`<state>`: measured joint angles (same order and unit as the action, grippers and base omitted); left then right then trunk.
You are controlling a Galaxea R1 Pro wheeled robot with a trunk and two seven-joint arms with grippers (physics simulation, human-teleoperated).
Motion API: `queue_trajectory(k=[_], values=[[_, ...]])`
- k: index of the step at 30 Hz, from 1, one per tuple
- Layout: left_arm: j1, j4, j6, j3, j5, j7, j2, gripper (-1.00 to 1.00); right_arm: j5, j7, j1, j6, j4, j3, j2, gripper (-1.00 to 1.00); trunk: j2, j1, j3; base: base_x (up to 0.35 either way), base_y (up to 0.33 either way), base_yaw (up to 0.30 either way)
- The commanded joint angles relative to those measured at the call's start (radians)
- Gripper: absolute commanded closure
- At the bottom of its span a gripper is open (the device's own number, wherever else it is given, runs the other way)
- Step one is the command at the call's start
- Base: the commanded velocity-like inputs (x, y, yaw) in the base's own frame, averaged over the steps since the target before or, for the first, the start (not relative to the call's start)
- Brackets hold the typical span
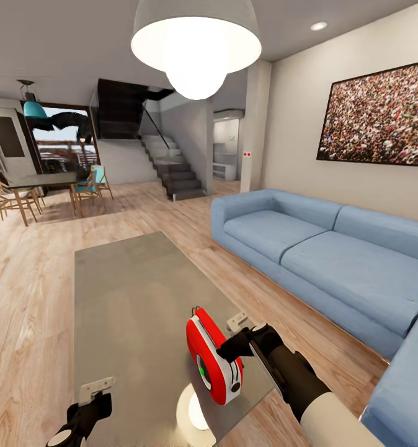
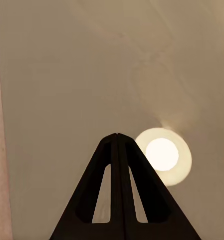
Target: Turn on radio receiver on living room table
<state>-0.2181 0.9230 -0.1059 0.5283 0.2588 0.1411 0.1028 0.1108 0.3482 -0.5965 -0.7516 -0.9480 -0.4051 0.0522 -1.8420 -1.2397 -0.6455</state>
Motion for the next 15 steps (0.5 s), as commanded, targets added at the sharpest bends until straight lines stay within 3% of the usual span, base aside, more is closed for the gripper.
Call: queue_trajectory(k=[1,11,15], values=[[0.0,0.0,0.0,0.0,0.0,0.0,0.0,1.0,-0.003,0.0,0.0,0.0,0.0,0.0,0.0,1.0,0.0,0.0,0.0,0.0,0.0,0.0],[0.0,0.0,0.0,0.001,-0.001,0.0,0.0,1.0,-0.004,0.0,0.0,0.0,0.0,0.0,0.0,1.0,0.0,0.0,0.0,0.0,0.0,0.0],[0.0,0.0,0.0,0.001,0.0,0.0,0.001,1.0,-0.003,0.0,0.0,0.0,0.0,0.0,0.0,1.0,-0.028,-0.015,-0.012,0.0,0.0,0.0]])
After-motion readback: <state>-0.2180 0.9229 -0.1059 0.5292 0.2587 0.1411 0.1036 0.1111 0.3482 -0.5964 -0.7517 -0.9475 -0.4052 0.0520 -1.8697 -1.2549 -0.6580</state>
